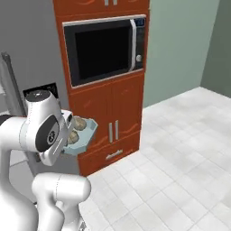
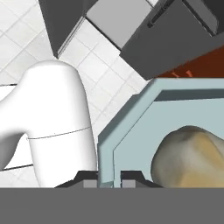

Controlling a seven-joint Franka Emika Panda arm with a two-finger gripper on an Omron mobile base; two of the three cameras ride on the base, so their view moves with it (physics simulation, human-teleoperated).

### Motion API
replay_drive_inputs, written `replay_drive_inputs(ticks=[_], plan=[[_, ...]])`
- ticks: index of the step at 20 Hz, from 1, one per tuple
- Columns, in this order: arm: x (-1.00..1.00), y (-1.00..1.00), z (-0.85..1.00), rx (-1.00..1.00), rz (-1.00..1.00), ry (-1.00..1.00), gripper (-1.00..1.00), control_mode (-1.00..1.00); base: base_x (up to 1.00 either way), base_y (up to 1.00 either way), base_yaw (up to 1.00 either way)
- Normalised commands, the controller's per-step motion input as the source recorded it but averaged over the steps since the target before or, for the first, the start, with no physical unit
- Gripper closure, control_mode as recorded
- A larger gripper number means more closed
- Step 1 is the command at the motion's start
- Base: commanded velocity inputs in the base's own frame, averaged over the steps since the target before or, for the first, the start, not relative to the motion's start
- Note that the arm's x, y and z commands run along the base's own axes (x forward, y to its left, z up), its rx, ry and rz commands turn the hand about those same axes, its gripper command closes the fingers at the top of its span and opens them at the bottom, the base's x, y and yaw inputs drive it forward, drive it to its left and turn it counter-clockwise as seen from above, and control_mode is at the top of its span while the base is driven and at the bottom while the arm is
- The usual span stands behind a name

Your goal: Place two dumplings into each of the tupperware containers and then place the containers in the fridge.

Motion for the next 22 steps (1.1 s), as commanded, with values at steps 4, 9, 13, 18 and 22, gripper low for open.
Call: replay_drive_inputs(ticks=[4, 9, 13, 18, 22], plan=[[0.00, 0.00, 0.00, 0.00, 0.00, 0.00, 1.00, 1.00, 0.65, -0.43, 0.71], [0.00, 0.00, 0.00, 0.00, 0.00, 0.00, 1.00, 1.00, 0.62, -0.45, 0.68], [0.00, 0.00, 0.00, 0.00, 0.00, 0.00, 1.00, 1.00, 0.49, -0.34, 0.66], [0.00, 0.00, 0.00, 0.00, 0.00, 0.00, 1.00, 1.00, 0.33, -0.12, 0.66], [0.00, 0.00, 0.00, 0.00, 0.00, 0.00, 1.00, 1.00, 0.26, 0.00, 0.68]])
